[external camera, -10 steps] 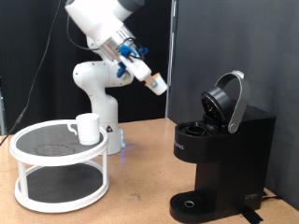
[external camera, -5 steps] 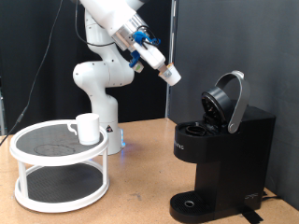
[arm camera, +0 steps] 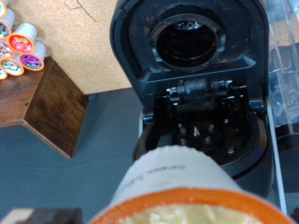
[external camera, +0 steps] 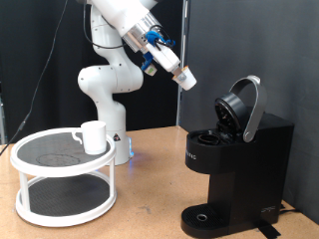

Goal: Make a cup of coffee with the keurig machine

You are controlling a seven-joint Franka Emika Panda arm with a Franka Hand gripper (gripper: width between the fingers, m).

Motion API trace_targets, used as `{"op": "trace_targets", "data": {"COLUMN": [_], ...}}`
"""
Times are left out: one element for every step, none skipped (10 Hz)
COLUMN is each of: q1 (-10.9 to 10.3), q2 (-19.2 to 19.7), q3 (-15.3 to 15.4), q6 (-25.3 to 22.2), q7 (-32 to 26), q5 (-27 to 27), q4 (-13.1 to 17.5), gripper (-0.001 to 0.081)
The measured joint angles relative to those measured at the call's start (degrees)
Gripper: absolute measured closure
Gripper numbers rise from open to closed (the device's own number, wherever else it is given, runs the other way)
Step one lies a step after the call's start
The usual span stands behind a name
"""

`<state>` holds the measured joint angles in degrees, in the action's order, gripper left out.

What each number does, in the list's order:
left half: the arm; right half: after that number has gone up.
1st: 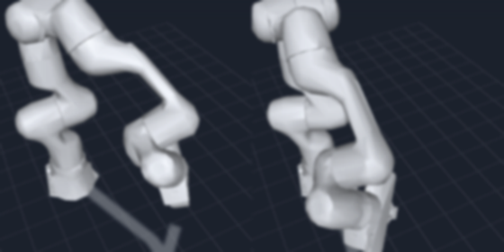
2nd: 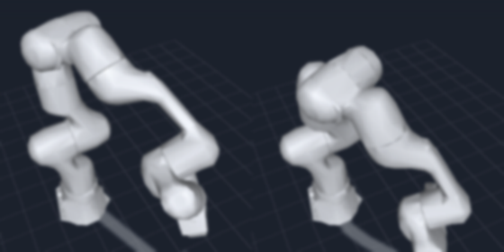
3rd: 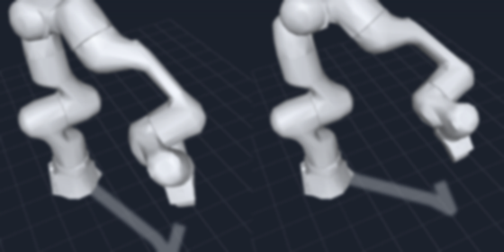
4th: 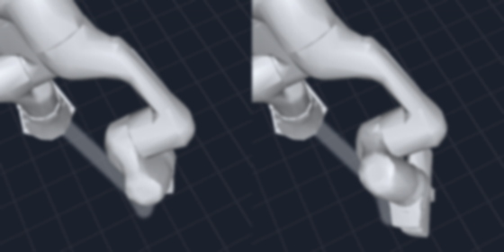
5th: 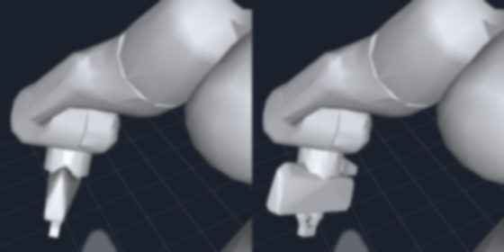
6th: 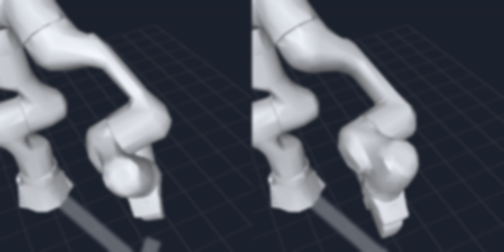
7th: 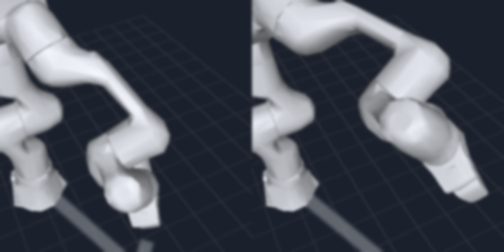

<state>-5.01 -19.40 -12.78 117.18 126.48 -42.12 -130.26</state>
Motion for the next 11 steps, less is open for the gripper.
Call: {"op": "trace_targets", "data": {"q1": [-0.02,-0.03,-0.05,-0.07,-0.08,-0.08,-0.07,-0.07,-0.07,-0.08,-0.08], "q2": [0.26,0.63,1.19,1.82,2.36,2.95,3.41,3.82,4.42,5.02,5.62], "q3": [0.40,1.18,2.23,3.43,4.62,5.58,6.36,7.13,7.85,8.56,9.18], "q6": [0.16,0.99,2.48,4.10,5.63,6.75,8.13,9.77,11.37,13.00,14.37], "q7": [-0.01,-0.01,-0.01,0.00,0.13,0.22,0.22,0.26,0.26,0.26,0.26], "q5": [0.27,0.44,0.64,0.94,1.34,1.68,1.92,2.00,2.00,1.99,1.79], "q4": [-0.16,-0.41,-0.77,-1.24,-1.74,-2.21,-2.90,-3.71,-4.45,-5.16,-5.66], "gripper": [0.0418,0.0418,0.0418,0.0418,0.0418,0.0418,0.0418,0.0418,0.0418,0.0418,0.0418]}}
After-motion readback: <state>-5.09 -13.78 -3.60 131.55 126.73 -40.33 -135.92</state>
